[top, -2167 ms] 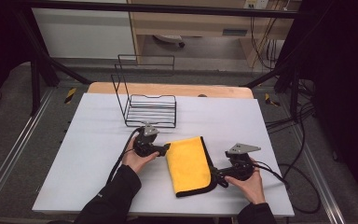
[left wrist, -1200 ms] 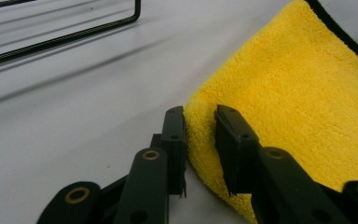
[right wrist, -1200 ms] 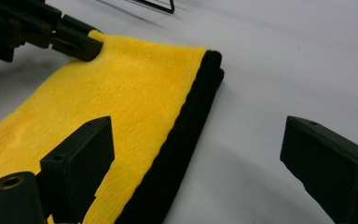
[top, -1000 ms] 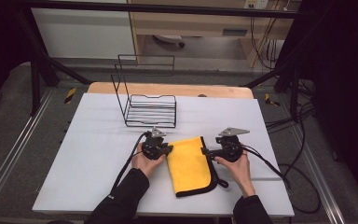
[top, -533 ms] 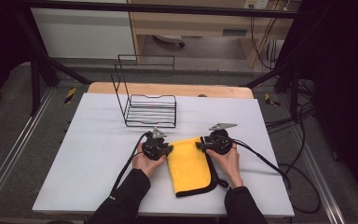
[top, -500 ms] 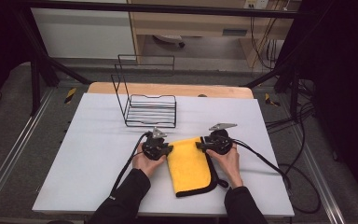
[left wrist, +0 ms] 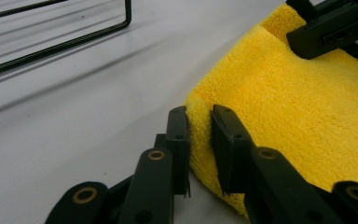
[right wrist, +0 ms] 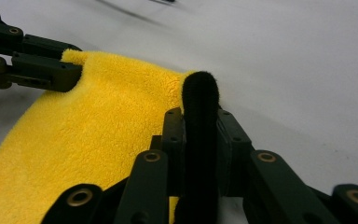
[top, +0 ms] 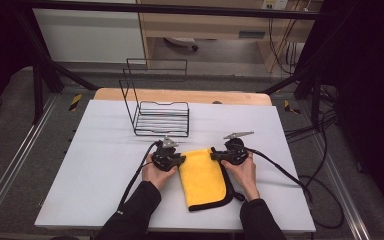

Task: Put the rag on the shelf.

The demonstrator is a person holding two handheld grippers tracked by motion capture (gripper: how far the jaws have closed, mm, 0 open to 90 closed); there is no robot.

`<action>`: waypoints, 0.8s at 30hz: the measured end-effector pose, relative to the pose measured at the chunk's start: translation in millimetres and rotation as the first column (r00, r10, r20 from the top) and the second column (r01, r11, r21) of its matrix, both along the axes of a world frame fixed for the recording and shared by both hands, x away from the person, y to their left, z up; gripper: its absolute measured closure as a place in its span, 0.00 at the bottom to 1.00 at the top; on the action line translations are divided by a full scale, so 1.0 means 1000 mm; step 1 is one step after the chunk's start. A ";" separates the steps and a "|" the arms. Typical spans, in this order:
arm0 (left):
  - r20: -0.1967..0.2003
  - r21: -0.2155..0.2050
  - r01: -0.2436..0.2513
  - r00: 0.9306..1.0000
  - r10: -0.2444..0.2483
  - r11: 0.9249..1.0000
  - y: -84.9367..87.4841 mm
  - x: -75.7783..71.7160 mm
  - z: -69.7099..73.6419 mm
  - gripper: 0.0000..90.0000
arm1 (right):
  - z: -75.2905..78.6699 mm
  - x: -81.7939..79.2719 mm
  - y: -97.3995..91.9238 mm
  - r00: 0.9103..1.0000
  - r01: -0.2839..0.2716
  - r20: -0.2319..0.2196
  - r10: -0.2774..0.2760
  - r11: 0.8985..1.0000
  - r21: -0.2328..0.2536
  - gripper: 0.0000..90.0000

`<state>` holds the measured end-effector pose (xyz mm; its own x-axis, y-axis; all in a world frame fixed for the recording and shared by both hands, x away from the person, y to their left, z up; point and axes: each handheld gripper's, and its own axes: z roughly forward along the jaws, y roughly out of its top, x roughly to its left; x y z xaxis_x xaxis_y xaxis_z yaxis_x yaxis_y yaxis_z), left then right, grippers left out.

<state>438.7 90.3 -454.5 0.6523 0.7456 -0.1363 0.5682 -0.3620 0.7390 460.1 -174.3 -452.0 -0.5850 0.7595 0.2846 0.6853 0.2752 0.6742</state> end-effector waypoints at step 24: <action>0.062 -0.099 -0.011 0.998 0.017 0.995 0.005 -0.010 0.021 0.92 | 0.024 -0.018 -0.009 0.994 0.029 0.102 -0.035 0.998 0.055 0.89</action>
<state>429.1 95.2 -433.8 0.6517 0.7394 -0.1692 0.5243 -0.2779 0.8049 442.0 -183.0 -428.4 -0.5889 0.7637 0.2643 0.6192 0.2163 0.7549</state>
